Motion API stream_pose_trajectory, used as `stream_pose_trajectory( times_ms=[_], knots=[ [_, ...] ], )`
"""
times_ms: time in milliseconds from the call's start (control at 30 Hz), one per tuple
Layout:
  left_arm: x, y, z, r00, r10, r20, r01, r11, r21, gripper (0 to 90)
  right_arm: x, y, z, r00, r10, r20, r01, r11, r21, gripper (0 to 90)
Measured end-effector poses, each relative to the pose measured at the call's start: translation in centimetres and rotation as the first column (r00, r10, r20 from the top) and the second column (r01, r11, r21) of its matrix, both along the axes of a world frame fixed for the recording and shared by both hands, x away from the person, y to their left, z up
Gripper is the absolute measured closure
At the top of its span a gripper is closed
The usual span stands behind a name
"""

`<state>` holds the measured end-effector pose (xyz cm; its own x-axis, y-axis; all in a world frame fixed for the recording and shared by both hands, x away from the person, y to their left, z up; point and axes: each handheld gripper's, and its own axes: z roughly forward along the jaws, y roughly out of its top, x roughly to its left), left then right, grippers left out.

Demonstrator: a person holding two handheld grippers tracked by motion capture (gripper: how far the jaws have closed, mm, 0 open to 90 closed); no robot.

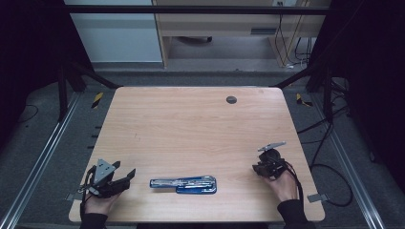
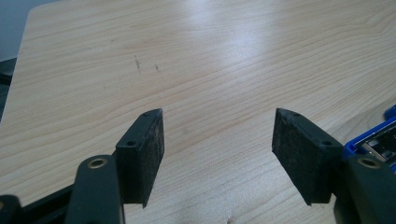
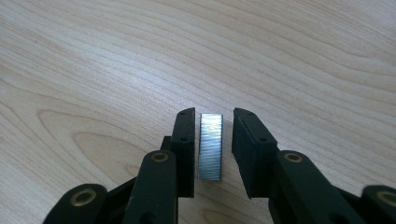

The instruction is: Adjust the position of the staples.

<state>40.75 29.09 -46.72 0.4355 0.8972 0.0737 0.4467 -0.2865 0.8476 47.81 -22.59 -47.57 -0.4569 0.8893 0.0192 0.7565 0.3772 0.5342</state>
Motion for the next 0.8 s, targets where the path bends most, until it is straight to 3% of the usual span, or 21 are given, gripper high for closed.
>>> stream_pose_trajectory(
  times_ms=[300,500,700,800],
  knots=[
    [0.0,0.0,0.0,1.0,0.0,-0.001,0.0,1.0,0.003,34.3,0.1,0.1,-0.2,0.9994,0.0,-0.036,0.0,1.0,-0.001,77.1],
    [0.0,0.0,0.0,1.0,0.001,0.0,-0.001,1.0,0.003,34.4,0.0,0.2,0.0,0.9995,0.006,-0.032,-0.006,1.0,-0.003,77.9],
    [0.0,0.0,0.0,1.0,-0.003,-0.005,0.003,1.0,0.005,34.5,-0.3,0.3,0.8,0.9973,0.073,0.007,-0.073,0.997,0.001,77.9],
    [0.0,0.0,0.0,1.0,-0.003,-0.006,0.003,1.0,0.004,34.5,-0.6,0.6,1.4,0.9935,0.111,0.027,-0.111,0.993,0.031,77.9]
  ],
)
